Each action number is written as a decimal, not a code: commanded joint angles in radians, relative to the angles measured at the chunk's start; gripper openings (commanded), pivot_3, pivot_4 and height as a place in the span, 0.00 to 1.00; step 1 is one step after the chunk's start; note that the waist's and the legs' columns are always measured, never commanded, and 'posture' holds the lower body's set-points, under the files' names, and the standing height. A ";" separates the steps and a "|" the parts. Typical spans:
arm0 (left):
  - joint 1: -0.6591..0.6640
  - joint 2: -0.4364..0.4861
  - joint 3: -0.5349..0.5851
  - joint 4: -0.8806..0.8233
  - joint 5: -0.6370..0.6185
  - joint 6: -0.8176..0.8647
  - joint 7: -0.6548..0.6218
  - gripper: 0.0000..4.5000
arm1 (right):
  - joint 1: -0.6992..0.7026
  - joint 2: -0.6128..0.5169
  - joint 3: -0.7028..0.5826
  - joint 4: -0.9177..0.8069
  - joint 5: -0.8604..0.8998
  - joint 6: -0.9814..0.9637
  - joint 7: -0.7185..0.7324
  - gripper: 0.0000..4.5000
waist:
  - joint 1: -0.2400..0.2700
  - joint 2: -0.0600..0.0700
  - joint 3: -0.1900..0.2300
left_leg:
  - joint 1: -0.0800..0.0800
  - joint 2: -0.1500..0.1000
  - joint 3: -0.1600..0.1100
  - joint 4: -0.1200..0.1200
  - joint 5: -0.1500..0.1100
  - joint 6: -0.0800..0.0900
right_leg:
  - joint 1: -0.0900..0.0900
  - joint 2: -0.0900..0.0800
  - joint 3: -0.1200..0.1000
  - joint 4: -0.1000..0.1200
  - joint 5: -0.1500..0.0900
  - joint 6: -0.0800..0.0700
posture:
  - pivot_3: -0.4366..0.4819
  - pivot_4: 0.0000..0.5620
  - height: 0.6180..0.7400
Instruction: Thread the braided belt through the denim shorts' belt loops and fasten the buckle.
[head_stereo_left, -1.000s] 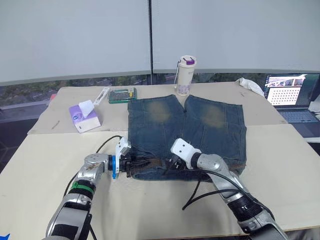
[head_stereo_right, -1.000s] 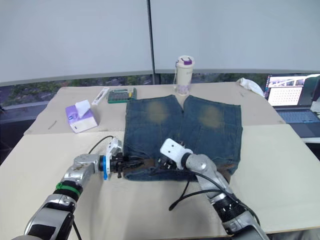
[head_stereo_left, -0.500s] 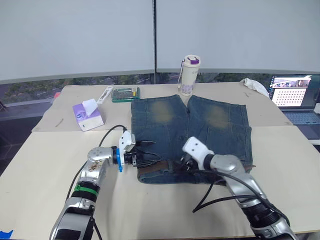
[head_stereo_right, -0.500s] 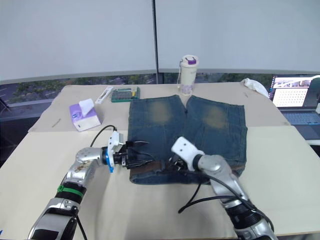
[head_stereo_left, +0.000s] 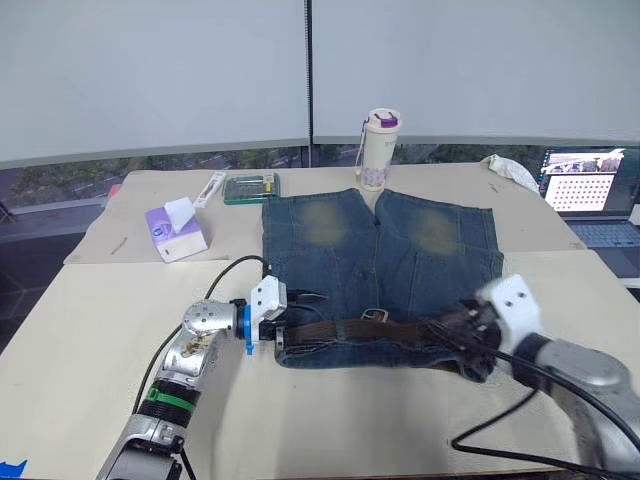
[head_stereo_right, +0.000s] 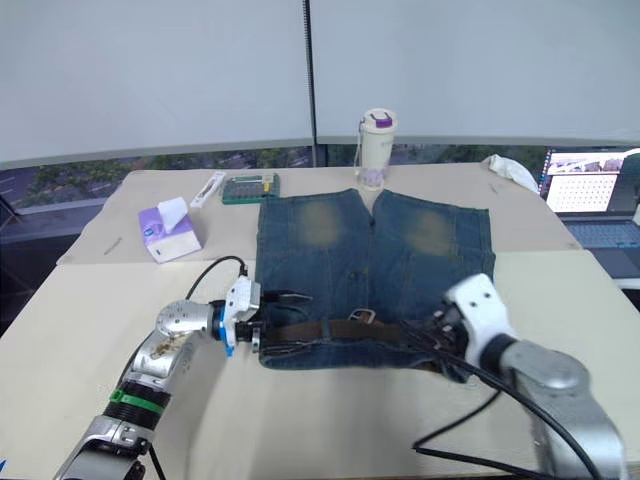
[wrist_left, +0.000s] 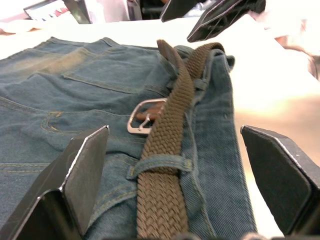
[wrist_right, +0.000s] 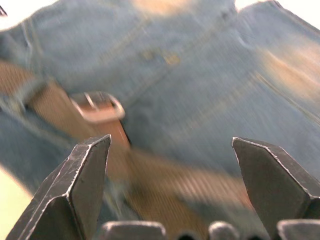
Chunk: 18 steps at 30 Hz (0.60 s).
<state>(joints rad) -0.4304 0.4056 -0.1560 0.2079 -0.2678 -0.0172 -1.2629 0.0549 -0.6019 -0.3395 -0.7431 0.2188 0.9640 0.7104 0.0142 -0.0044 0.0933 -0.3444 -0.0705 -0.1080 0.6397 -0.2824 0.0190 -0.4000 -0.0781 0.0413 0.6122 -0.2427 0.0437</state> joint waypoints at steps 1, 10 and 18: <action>-0.007 0.013 -0.009 -0.047 -0.004 0.004 -0.003 1.00 | 0.047 -0.048 -0.086 0.004 0.013 -0.066 0.015 0.95 | -0.002 0.000 0.000 | 0.001 0.000 0.000 0.000 0.000 0.000 | 0.001 0.000 0.000 0.000 0.000 0.000 | 0.48 0.27 1.00; -0.005 0.002 -0.025 -0.041 0.000 -0.011 0.019 1.00 | -0.064 0.143 -0.173 0.179 0.136 0.095 -0.153 0.95 | -0.003 -0.001 0.002 | 0.008 0.002 0.001 0.000 -0.001 0.002 | 0.009 0.001 0.000 -0.002 -0.001 0.001 | 0.48 0.27 1.00; -0.012 -0.005 -0.023 -0.048 -0.007 0.005 0.043 1.00 | -0.183 0.268 -0.179 0.361 0.183 0.103 -0.274 0.95 | 0.000 0.002 0.002 | 0.007 0.001 0.001 -0.001 -0.001 0.002 | 0.008 -0.001 0.001 -0.002 -0.001 0.001 | 0.48 0.27 1.00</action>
<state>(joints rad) -0.4296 0.4010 -0.1845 0.1875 -0.2681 -0.0151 -1.2281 -0.1043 -0.3339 -0.5372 -0.4040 0.4104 1.1082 0.4614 0.0141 -0.0026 0.0951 -0.3373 -0.0701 -0.1071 0.6391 -0.2838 0.0212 -0.3915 -0.0791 0.0422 0.6105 -0.2434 0.0444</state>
